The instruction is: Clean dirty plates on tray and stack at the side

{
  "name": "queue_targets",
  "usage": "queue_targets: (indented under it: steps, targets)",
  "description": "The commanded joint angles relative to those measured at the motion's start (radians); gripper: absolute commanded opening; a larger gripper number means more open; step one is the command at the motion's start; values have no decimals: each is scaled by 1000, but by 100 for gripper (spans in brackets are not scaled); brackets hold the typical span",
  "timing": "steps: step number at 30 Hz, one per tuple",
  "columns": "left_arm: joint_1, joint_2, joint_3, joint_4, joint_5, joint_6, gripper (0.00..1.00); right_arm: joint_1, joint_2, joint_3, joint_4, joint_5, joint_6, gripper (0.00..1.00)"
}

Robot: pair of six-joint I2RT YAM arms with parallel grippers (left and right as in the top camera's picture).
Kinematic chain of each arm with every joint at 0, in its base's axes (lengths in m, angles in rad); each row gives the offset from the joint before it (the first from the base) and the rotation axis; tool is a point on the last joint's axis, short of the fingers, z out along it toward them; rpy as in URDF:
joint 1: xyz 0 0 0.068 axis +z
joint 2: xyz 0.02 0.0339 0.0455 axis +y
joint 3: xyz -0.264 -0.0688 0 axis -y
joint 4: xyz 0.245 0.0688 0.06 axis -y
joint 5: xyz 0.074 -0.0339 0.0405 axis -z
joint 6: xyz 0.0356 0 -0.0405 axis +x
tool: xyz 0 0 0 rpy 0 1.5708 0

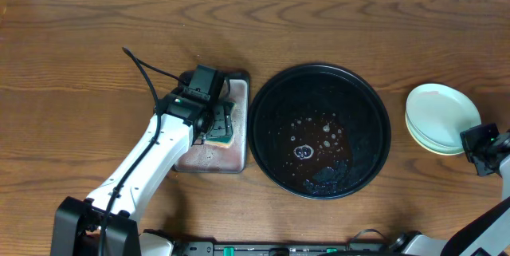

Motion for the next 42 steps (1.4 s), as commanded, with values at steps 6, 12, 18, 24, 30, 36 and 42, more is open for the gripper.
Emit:
queue_targets:
  steps: [6,12,18,24,30,36,42]
  targets:
    - [2,5,-6,0,-1,5,82,-19,5,14,1,14,16,38]
    - [2,5,-6,1,-1,5,82,-13,5,14,28,-121,-32,64]
    - [2,4,-6,1,-1,5,82,87,5,14,150,-550,-286,66]
    - [36,3,25,-29,0,4,82,401,5,17,104,-455,-516,80]
    - [126,-5,63,-146,68,2,82,727,5,76,-31,-88,-572,99]
    - [180,-53,56,-268,96,-3,82,893,-31,107,-158,0,-537,99]
    - [180,-279,-74,-249,96,-21,82,924,-183,58,-230,19,-492,99]
